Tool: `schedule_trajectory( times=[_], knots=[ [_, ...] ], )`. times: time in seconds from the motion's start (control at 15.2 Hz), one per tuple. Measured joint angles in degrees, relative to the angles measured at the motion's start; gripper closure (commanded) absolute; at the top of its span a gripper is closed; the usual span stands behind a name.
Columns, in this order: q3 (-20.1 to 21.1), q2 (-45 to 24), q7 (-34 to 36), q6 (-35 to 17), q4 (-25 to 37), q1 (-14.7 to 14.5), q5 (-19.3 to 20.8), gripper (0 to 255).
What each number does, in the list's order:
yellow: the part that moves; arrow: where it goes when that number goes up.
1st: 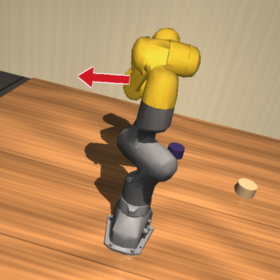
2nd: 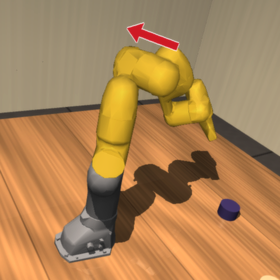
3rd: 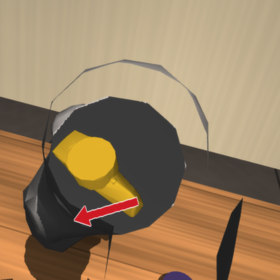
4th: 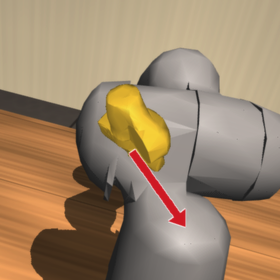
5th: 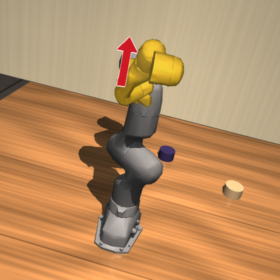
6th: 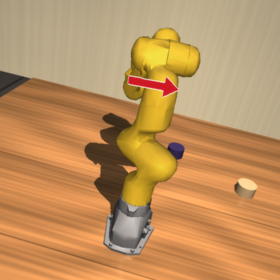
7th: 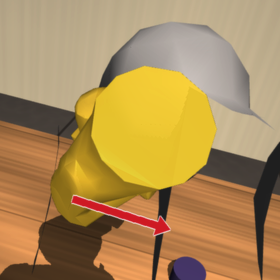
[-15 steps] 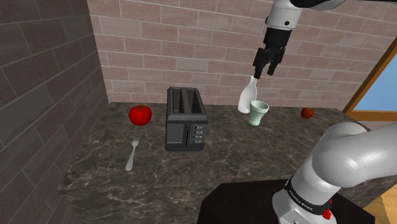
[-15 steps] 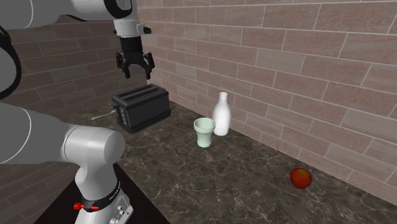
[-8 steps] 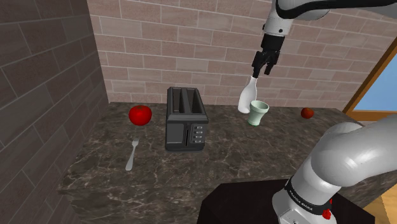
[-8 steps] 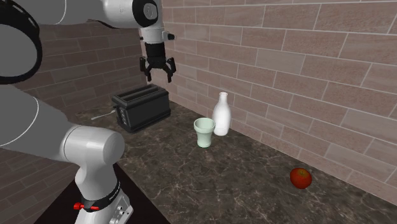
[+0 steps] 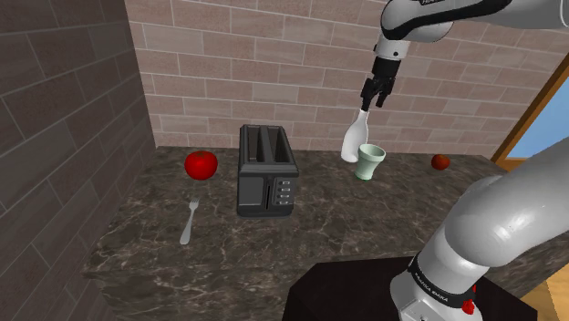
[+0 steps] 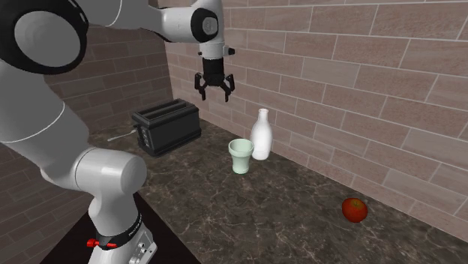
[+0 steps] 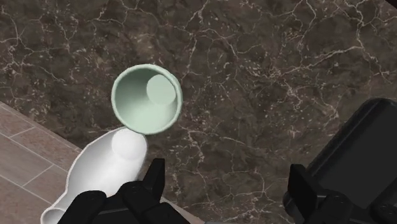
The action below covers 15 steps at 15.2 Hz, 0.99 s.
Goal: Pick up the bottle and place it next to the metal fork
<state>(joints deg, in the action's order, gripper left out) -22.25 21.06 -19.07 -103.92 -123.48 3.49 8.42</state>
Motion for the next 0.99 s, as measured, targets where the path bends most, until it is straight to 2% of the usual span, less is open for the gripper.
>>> schedule_trajectory(
  times=[0.26, 0.53, 0.79, 0.99],
  knots=[
    [-4.0, -7.4, -5.5, -2.7, 4.7, 0.3, -2.1, 0],
    [-7.5, -16.8, -11.7, -4.4, 11.7, 1.0, -6.3, 0],
    [-10.0, -26.4, -18.4, -4.4, 19.9, 3.3, -11.7, 0],
    [-10.6, -34.0, -22.8, -3.9, 26.7, 6.0, -16.2, 0]
  ],
)
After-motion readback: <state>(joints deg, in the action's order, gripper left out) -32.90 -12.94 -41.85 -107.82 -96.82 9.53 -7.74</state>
